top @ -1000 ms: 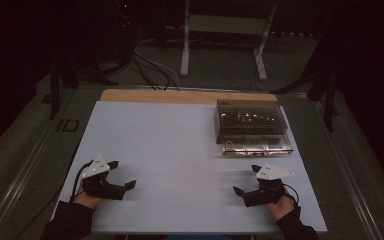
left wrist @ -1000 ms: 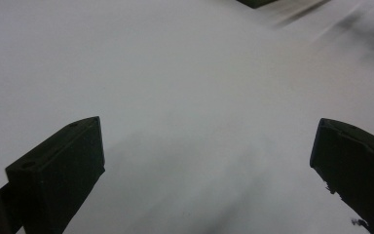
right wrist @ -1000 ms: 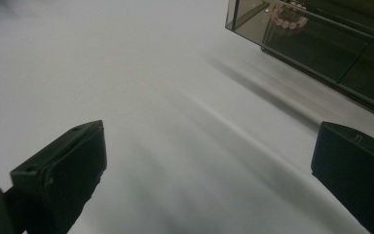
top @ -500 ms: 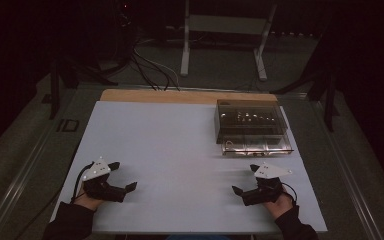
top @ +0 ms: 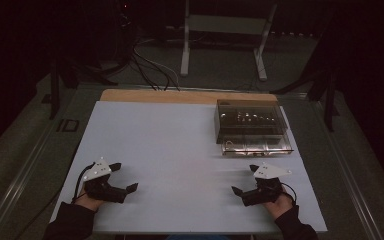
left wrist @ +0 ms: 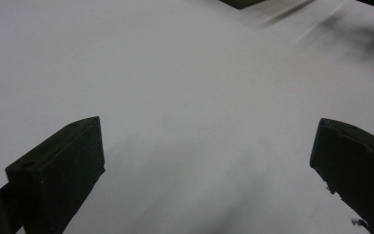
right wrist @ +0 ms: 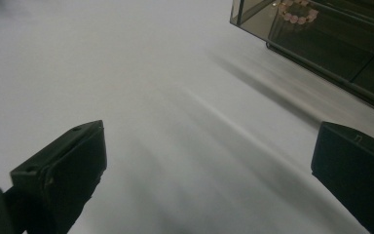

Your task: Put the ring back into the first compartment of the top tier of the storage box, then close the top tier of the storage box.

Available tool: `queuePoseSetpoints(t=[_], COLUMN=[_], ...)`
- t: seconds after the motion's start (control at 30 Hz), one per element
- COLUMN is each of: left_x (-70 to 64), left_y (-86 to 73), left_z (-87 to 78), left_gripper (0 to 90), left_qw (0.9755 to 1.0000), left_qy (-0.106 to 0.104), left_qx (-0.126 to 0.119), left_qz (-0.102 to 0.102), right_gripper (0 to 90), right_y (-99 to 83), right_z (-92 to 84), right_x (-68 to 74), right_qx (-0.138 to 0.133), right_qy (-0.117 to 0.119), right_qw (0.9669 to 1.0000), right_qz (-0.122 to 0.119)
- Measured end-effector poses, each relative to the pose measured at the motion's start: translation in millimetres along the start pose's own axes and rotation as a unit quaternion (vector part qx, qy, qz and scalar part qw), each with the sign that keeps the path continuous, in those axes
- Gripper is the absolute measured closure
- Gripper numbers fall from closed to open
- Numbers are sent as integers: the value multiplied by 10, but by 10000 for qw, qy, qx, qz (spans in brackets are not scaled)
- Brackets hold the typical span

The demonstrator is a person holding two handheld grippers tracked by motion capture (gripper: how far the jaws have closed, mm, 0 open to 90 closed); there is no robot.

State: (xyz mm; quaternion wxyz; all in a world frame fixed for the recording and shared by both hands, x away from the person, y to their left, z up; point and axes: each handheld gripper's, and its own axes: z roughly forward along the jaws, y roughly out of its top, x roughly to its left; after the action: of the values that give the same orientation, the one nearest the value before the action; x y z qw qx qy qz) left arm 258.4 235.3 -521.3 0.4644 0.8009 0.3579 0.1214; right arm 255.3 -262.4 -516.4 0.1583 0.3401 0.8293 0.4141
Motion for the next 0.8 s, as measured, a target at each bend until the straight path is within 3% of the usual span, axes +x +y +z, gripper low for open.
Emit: queuePoseSetpoints(t=[0.53,0.8], left_x=[-7,-11], left_y=[1,-1], left_z=[-20,-20], left_gripper=[9,9], left_qw=[10000,10000], left_qy=[23,-27], left_qx=[-39,-65], left_qz=[16,15], right_gripper=[0,0], right_y=[33,81], right_z=[-35,-56], right_x=[19,57], right_qx=[-46,-136], right_qy=[-28,35], right_qw=[10000,9995], right_qz=[-65,-273])
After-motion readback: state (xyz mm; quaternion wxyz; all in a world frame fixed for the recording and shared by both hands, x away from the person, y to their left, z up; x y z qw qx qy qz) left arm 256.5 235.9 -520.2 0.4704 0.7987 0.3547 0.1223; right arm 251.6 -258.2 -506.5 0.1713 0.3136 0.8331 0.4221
